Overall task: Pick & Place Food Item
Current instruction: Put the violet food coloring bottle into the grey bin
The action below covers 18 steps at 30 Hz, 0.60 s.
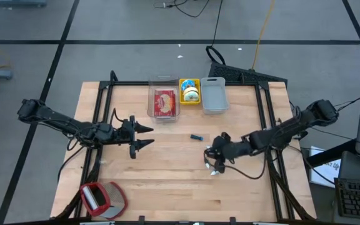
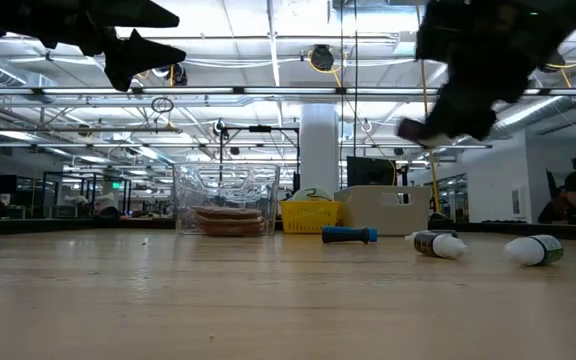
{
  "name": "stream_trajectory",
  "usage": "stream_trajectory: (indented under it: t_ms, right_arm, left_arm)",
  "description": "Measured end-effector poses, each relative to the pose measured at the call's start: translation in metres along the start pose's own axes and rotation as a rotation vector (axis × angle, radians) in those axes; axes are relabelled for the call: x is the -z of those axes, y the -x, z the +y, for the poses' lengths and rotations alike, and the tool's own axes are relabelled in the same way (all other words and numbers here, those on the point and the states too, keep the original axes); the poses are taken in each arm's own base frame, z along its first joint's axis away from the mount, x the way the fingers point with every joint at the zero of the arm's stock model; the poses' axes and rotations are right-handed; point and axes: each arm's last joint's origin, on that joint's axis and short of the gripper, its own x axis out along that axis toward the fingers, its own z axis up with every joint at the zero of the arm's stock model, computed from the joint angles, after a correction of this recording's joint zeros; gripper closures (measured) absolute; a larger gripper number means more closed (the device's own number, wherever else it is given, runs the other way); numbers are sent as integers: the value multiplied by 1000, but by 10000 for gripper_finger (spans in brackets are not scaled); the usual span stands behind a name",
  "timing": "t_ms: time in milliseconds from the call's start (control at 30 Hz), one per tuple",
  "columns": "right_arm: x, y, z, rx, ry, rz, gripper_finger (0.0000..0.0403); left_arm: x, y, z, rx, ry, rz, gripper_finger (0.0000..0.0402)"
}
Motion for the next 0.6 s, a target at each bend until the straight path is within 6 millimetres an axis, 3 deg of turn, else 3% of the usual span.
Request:
stream_trajectory:
  t_ms: [300, 600]
  right_arm:
    - [-45, -6, -28, 32, 135, -247, 334]
    - [-77, -5, -76, 190, 137, -365, 330]
  left_arm:
    - [0, 0, 0, 1, 0, 0, 149]
    - [0, 0, 0, 2, 1, 0, 149]
